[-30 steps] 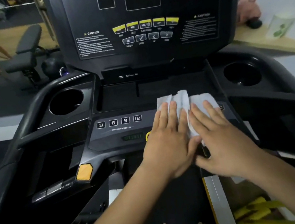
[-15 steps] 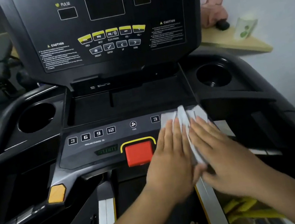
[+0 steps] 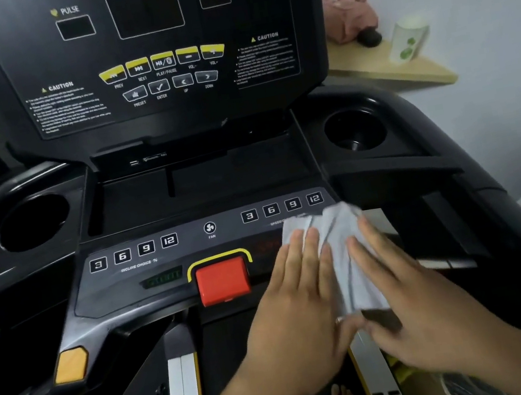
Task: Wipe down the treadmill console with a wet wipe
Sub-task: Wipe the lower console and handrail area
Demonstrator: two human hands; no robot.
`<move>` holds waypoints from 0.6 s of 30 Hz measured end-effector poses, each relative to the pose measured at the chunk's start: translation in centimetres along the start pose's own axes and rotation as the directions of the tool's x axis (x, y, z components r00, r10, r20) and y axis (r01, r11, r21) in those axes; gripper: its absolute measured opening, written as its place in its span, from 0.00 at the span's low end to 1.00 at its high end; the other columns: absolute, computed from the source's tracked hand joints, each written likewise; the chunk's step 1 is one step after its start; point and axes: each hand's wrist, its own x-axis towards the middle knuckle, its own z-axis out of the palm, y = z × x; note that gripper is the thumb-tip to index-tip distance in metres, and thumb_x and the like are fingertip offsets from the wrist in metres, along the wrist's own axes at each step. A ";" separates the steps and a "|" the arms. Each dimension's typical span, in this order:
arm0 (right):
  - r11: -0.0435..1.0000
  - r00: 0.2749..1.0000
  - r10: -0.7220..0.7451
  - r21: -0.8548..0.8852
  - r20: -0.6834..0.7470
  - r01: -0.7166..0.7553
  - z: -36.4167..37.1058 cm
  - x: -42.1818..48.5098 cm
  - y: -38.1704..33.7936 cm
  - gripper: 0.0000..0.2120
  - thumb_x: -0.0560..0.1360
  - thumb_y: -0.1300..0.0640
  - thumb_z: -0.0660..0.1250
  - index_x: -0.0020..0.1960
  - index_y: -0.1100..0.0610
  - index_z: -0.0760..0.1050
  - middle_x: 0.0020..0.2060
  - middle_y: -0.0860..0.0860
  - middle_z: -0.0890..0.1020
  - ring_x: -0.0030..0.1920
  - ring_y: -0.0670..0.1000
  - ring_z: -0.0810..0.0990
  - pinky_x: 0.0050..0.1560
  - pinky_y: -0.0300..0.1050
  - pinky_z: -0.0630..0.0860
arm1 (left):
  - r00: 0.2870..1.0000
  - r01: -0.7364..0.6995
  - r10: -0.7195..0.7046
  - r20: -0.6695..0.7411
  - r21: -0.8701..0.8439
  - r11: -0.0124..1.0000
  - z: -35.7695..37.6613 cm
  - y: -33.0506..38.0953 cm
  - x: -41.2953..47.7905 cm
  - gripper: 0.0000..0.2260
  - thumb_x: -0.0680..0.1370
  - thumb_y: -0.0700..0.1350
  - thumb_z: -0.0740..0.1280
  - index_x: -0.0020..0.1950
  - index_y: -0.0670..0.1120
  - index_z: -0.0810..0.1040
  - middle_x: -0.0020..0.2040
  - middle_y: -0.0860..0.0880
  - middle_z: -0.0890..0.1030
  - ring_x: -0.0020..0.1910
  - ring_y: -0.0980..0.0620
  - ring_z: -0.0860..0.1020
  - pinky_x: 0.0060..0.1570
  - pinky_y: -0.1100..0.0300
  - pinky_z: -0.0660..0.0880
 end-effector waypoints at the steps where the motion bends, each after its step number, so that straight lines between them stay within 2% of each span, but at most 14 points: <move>1: 1.000 1.000 0.000 0.020 0.018 0.000 -0.1 -0.7 0.2 0.47 0.72 0.37 0.63 0.79 0.53 0.42 0.77 0.50 0.33 0.76 0.48 0.55 0.50 0.24 0.66 | 1.000 -0.005 0.005 0.001 -0.006 1.000 0.4 0.2 -0.7 0.37 0.81 0.64 0.51 0.76 0.35 0.59 0.77 0.34 0.56 0.78 0.36 0.52 0.74 0.42 0.59; 3: 0.996 0.998 0.032 0.080 0.049 -0.036 -0.4 -0.3 0.6 0.48 0.73 0.39 0.63 0.75 0.47 0.31 0.74 0.44 0.27 0.75 0.46 0.59 0.46 0.22 0.63 | 0.999 -0.004 0.003 0.039 0.020 1.000 0.3 0.3 0.0 0.37 0.81 0.64 0.49 0.77 0.35 0.58 0.78 0.34 0.55 0.78 0.36 0.52 0.75 0.42 0.57; 5: 0.987 0.993 0.089 0.129 0.083 -0.100 -1.1 2.2 0.5 0.49 0.75 0.43 0.64 0.71 0.46 0.24 0.71 0.42 0.23 0.74 0.46 0.58 0.46 0.22 0.61 | 0.999 0.018 -0.020 0.042 0.055 0.998 -0.6 0.2 2.4 0.36 0.82 0.63 0.43 0.78 0.35 0.51 0.78 0.34 0.50 0.78 0.37 0.47 0.76 0.43 0.52; 7: 0.984 0.996 0.087 0.156 0.003 -0.086 -1.5 5.0 0.2 0.51 0.73 0.50 0.67 0.74 0.49 0.26 0.71 0.43 0.23 0.73 0.47 0.59 0.41 0.21 0.60 | 0.996 0.046 -0.052 0.067 0.094 0.995 -1.7 -0.1 4.8 0.33 0.82 0.60 0.39 0.78 0.36 0.41 0.78 0.34 0.43 0.78 0.38 0.40 0.77 0.45 0.46; 8: 0.984 0.996 0.074 0.164 -0.039 -0.067 -1.4 5.6 0.0 0.52 0.72 0.52 0.68 0.76 0.51 0.27 0.71 0.44 0.23 0.75 0.47 0.56 0.45 0.21 0.61 | 0.995 0.055 -0.062 0.073 0.097 0.994 -1.9 -0.3 5.2 0.33 0.82 0.59 0.39 0.78 0.36 0.39 0.78 0.35 0.42 0.78 0.39 0.39 0.77 0.45 0.45; 10: 0.994 0.998 0.019 0.111 -0.051 -0.013 -0.7 4.7 -0.3 0.52 0.72 0.49 0.67 0.75 0.53 0.27 0.70 0.45 0.21 0.77 0.47 0.37 0.65 0.30 0.59 | 0.998 0.047 -0.050 0.037 0.074 0.996 -1.4 -0.9 4.5 0.33 0.83 0.59 0.41 0.78 0.36 0.44 0.78 0.35 0.46 0.78 0.38 0.44 0.76 0.45 0.50; 11: 0.998 0.999 -0.015 0.065 -0.037 0.017 -0.3 3.4 -0.3 0.51 0.73 0.46 0.65 0.76 0.54 0.28 0.71 0.46 0.22 0.75 0.47 0.30 0.71 0.36 0.52 | 0.999 0.032 -0.032 0.007 0.060 0.998 -1.1 -0.9 3.5 0.33 0.83 0.60 0.42 0.78 0.35 0.50 0.78 0.34 0.51 0.78 0.37 0.49 0.76 0.44 0.54; 12: 0.999 0.999 -0.041 0.020 -0.023 0.041 0.0 2.0 -0.2 0.50 0.73 0.44 0.64 0.76 0.54 0.30 0.73 0.47 0.25 0.74 0.47 0.28 0.72 0.40 0.47 | 1.000 0.015 -0.014 -0.014 0.045 0.999 -0.7 -0.9 2.2 0.34 0.83 0.60 0.45 0.77 0.34 0.56 0.77 0.34 0.56 0.77 0.37 0.53 0.74 0.43 0.59; 14: 0.998 0.999 -0.043 0.036 -0.011 0.044 0.1 0.0 0.1 0.49 0.72 0.43 0.65 0.78 0.54 0.36 0.76 0.47 0.31 0.75 0.45 0.32 0.70 0.38 0.48 | 1.000 0.002 -0.001 -0.023 0.021 1.000 0.1 -0.5 0.3 0.34 0.81 0.60 0.52 0.75 0.34 0.61 0.76 0.34 0.60 0.77 0.36 0.57 0.73 0.42 0.62; 15: 0.996 0.999 -0.037 0.080 -0.003 0.037 0.0 -0.2 0.3 0.48 0.72 0.43 0.65 0.78 0.53 0.35 0.75 0.44 0.29 0.75 0.42 0.32 0.69 0.34 0.49 | 1.000 0.002 -0.001 -0.006 0.019 1.000 0.4 -0.4 0.1 0.34 0.80 0.60 0.53 0.75 0.34 0.61 0.76 0.34 0.60 0.77 0.36 0.57 0.73 0.42 0.61; 17: 0.975 0.997 0.026 0.219 0.069 -0.041 -0.9 1.2 0.3 0.48 0.74 0.44 0.65 0.76 0.49 0.30 0.71 0.39 0.24 0.74 0.38 0.34 0.67 0.28 0.52 | 0.999 -0.002 0.001 0.038 0.033 0.999 0.0 -0.4 1.4 0.34 0.80 0.59 0.52 0.76 0.34 0.60 0.76 0.33 0.59 0.77 0.36 0.56 0.73 0.42 0.60; 18: 0.960 0.996 0.053 0.270 0.076 -0.072 -1.4 2.8 0.3 0.49 0.74 0.46 0.66 0.76 0.49 0.30 0.71 0.38 0.25 0.74 0.38 0.38 0.67 0.30 0.56 | 0.999 -0.004 0.001 0.042 0.075 0.997 -0.6 -0.5 2.7 0.34 0.80 0.59 0.50 0.77 0.34 0.57 0.77 0.33 0.57 0.77 0.36 0.54 0.74 0.42 0.57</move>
